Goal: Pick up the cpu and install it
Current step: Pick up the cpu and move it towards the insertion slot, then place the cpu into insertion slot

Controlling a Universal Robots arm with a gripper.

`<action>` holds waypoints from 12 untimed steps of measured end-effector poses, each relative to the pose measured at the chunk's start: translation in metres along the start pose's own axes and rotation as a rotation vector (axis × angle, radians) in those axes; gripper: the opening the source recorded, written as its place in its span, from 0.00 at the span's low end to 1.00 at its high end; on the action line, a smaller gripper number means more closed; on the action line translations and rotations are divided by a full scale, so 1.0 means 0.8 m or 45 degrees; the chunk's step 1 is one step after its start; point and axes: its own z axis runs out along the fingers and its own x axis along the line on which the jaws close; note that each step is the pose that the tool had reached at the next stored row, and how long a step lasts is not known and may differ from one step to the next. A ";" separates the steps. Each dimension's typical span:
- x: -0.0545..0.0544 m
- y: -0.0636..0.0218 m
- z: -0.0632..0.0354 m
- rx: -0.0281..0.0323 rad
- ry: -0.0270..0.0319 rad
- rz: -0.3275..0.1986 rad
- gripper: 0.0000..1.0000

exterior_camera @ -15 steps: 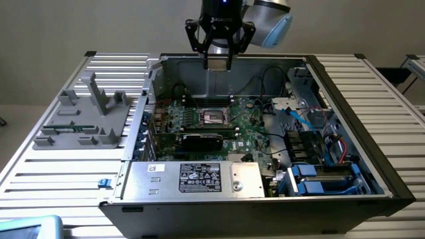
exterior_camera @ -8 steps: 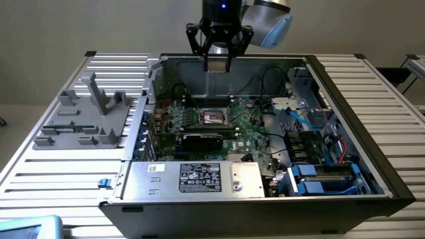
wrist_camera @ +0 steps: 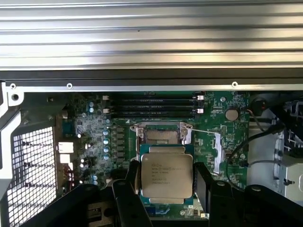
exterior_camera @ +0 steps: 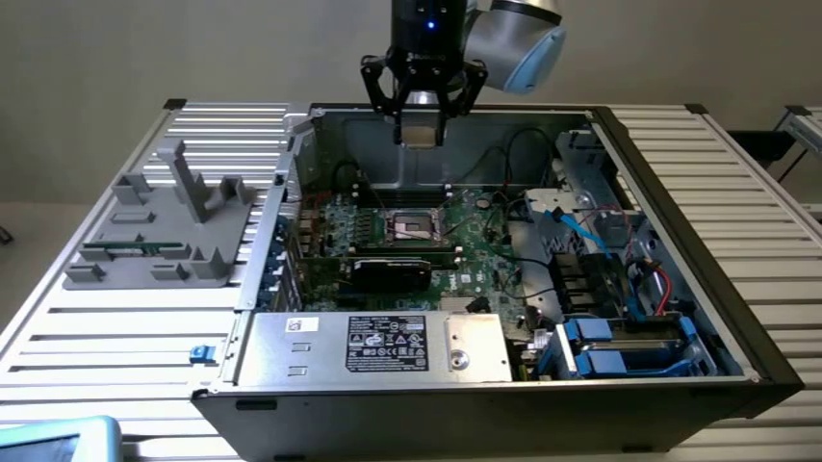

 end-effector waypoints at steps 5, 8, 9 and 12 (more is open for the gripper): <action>-0.001 0.002 0.006 -0.0002 0.0000 0.000 0.56; -0.001 0.002 0.006 -0.0002 0.0000 0.000 0.56; -0.001 0.002 0.006 -0.0002 0.0000 0.000 0.56; -0.001 0.002 0.006 -0.0002 0.0000 0.000 0.56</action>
